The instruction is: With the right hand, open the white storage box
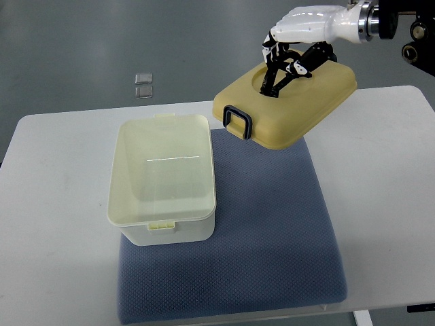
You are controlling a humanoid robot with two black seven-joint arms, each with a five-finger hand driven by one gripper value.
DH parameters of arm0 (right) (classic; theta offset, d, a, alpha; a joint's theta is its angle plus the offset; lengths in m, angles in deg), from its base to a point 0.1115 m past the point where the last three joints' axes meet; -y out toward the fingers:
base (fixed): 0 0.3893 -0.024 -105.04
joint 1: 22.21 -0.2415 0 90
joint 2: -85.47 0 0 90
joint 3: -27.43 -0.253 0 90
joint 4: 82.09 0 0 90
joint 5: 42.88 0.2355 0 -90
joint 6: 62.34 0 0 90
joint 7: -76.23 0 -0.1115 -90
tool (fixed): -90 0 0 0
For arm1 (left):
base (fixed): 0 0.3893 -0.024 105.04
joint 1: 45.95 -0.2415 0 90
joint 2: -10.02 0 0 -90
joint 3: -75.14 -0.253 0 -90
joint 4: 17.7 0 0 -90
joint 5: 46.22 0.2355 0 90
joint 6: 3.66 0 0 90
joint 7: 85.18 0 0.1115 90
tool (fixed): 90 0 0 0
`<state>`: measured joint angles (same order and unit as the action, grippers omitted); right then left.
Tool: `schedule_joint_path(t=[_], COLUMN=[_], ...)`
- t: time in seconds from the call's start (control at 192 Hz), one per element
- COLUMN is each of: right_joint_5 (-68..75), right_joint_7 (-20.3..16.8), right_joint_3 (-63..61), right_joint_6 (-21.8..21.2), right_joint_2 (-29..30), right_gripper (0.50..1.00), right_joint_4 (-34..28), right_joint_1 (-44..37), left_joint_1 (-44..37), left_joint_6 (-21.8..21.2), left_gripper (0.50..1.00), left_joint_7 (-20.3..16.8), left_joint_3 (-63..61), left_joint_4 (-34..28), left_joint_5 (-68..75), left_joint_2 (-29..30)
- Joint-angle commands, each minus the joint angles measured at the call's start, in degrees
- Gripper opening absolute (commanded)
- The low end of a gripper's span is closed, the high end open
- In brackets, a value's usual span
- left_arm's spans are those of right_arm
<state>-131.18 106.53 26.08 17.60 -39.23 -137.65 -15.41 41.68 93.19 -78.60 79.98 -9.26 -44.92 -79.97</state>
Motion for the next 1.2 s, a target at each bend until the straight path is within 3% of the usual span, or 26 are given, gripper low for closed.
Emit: schedule_joint_path(t=[0.0,0.386,0.443,0.537,0.668,0.735,0.866,1.194], right_joint_5=[0.1,0.1,0.1,0.1,0.4,1.0,1.2,1.3], right_joint_7=[0.1,-0.2,-0.2,-0.3,-0.3,-0.3,-0.2,1.4], right_joint_3=[0.0,0.0,0.0,0.0,0.0,0.0,0.0,-0.1], right_joint_6=[1.9,6.3,6.8,7.1,7.2,8.2,10.5,11.2], right_joint_2=[-1.4,-1.1,-0.8,-0.4,1.0,2.0,3.5,3.9], right_gripper=[0.500,0.500,0.533,0.539,0.631,0.758,0.907,0.944], right_joint_4=[0.5,1.0,1.0,1.0,1.0,1.0,1.0,0.9], right_joint_1=[3.5,12.9,14.1,14.6,15.4,16.0,17.1,16.9], left_joint_1=[0.0,0.0,0.0,0.0,0.0,0.0,0.0,0.0], left_joint_6=[0.0,0.0,0.0,0.0,0.0,0.0,0.0,0.0], left_gripper=[1.000,1.000,1.000,1.000,1.000,1.000,1.000,1.000], left_joint_7=[0.0,0.0,0.0,0.0,0.0,0.0,0.0,0.0], left_joint_3=[0.0,0.0,0.0,0.0,0.0,0.0,0.0,0.0], left_joint_4=[0.0,0.0,0.0,0.0,0.0,0.0,0.0,0.0], left_joint_5=[0.0,-0.1,-0.1,-0.1,-0.1,0.0,-0.1,0.0], left_joint_2=[0.0,0.0,0.0,0.0,0.0,0.0,0.0,0.0])
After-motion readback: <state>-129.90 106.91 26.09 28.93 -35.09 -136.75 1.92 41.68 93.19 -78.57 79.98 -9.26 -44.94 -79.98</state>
